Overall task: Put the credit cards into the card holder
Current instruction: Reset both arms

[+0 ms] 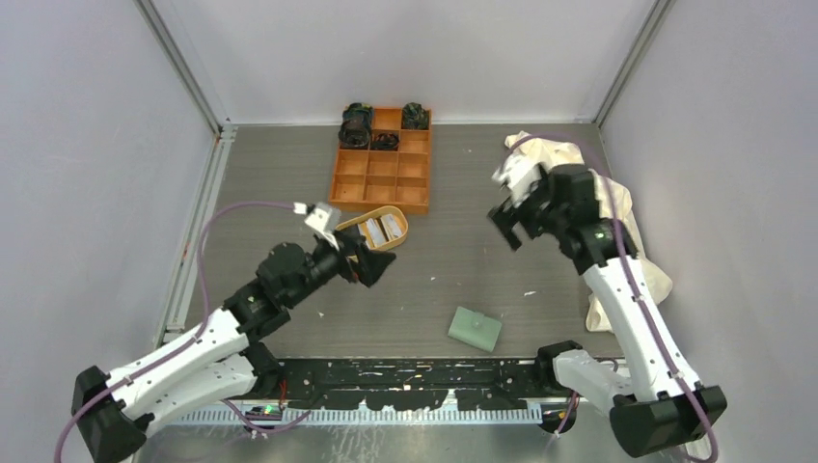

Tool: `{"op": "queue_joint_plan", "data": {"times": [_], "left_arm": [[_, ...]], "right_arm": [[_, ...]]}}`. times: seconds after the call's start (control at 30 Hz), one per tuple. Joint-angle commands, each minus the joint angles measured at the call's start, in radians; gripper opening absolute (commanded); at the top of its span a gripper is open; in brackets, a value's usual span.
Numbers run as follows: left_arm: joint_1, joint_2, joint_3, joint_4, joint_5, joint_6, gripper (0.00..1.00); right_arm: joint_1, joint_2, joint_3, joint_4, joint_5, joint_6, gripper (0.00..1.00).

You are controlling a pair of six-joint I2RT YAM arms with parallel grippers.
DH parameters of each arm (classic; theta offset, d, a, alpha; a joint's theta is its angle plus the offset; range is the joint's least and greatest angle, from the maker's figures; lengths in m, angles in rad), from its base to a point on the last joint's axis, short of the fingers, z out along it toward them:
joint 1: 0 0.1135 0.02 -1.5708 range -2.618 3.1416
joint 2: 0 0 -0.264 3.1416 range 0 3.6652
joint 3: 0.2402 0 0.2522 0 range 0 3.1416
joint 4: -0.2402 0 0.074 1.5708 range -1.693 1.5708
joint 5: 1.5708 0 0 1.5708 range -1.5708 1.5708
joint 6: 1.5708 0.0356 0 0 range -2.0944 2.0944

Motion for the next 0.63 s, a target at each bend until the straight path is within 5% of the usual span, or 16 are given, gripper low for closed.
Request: {"op": "queue_joint_plan", "data": {"times": [0.0, 0.2, 0.3, 0.6], "left_arm": [[0.221, 0.038, 0.181, -0.222, 0.250, -0.114, 0.93], [0.328, 0.162, 0.433, -0.487, 0.249, -0.080, 0.95], [0.329, 0.143, 0.469, -0.516, 0.220, -0.052, 0.96], [0.330, 0.058, 0.521, -0.582, 0.244, 0.042, 1.00]], "right_arm": [[-0.200, -0.027, 0.164, 0.130, 0.039, 0.534, 1.00], [-0.214, -0.075, 0.326, 0.085, -0.031, 0.690, 1.00], [-0.213, -0.066, 0.385, 0.112, 0.092, 0.867, 0.99], [-0.221, -0.054, 0.424, 0.100, 0.102, 0.919, 0.99]]}}
